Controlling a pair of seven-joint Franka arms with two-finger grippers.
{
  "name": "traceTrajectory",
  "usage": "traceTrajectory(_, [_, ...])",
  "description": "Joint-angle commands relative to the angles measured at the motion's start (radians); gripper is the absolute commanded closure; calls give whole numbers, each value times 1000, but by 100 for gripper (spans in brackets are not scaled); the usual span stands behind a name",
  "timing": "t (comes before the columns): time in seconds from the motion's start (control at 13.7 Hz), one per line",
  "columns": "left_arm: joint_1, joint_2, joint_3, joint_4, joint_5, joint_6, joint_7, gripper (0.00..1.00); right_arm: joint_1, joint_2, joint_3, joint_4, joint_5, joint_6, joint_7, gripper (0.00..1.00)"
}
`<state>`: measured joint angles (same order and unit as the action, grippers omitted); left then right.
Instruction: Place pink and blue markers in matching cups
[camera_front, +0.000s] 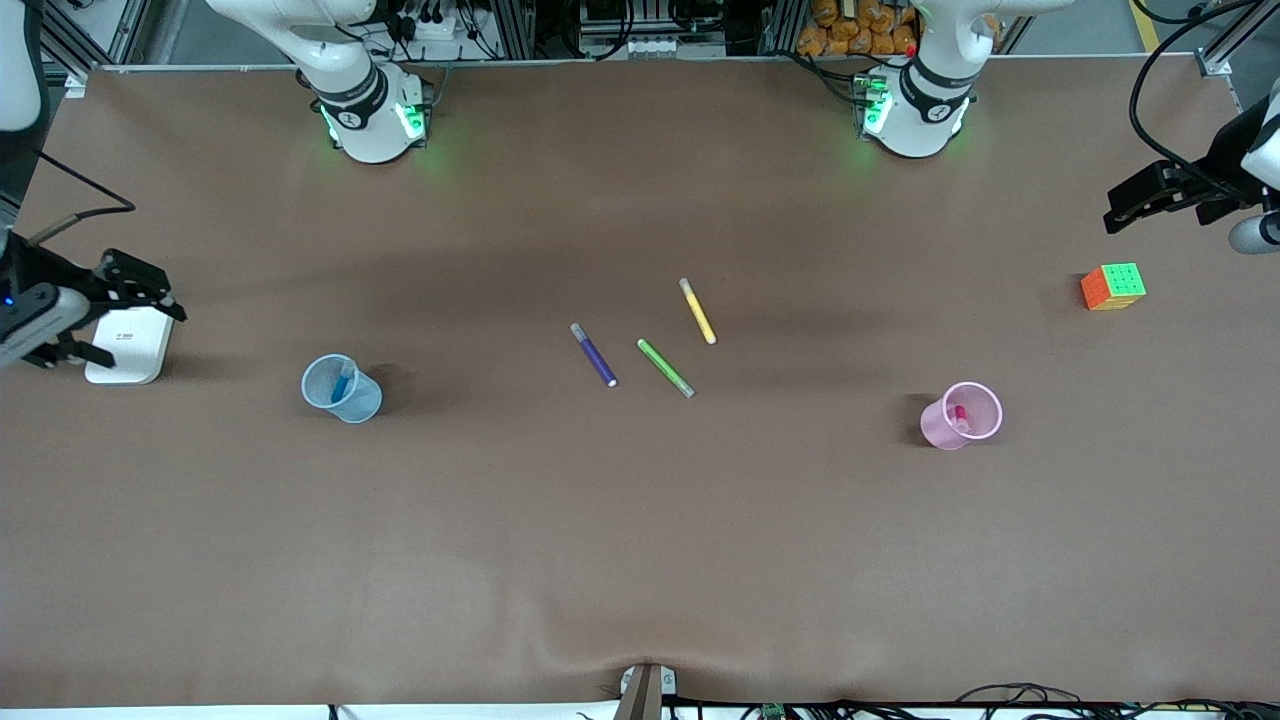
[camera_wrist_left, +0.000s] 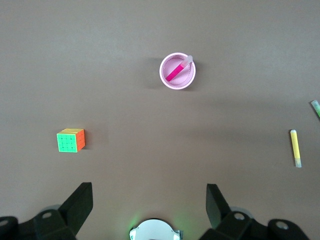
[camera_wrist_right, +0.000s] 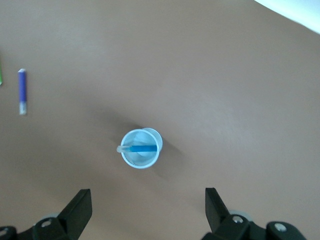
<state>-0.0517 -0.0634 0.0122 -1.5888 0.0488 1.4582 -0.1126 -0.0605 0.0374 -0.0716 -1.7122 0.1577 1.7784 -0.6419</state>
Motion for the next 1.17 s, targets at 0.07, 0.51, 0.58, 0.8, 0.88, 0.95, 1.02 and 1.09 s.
traceTrajectory(0.07, [6, -12, 0, 19, -17, -9, 16, 0, 11, -50, -10, 2, -72, -74, 308, 0])
traceTrajectory(0.51, [3, -12, -1, 33, -18, -18, 14, 0, 13, -91, 27, 59, -135, -263, 631, 0])
traceTrajectory(0.58, [3, -12, -1, 35, -20, -24, 14, 0, 13, -99, 27, 59, -135, -276, 633, 0])
traceTrajectory(0.8, [6, -12, -1, 36, -23, -35, 14, 0, 14, -102, 24, 60, -133, -313, 651, 0])
traceTrajectory(0.88, [6, -12, -1, 36, -23, -36, 14, 0, 16, -102, 27, 65, -132, -329, 691, 0])
traceTrajectory(0.95, [4, -12, -1, 36, -23, -36, 14, 0, 27, -103, 27, 65, -130, -339, 720, 0])
traceTrajectory(1.02, [4, -12, -1, 36, -23, -36, 16, 0, 31, -111, 27, 65, -129, -341, 725, 0])
traceTrajectory(1.09, [3, -12, -1, 36, -27, -36, 14, 0, 33, -114, 26, 65, -129, -343, 725, 0])
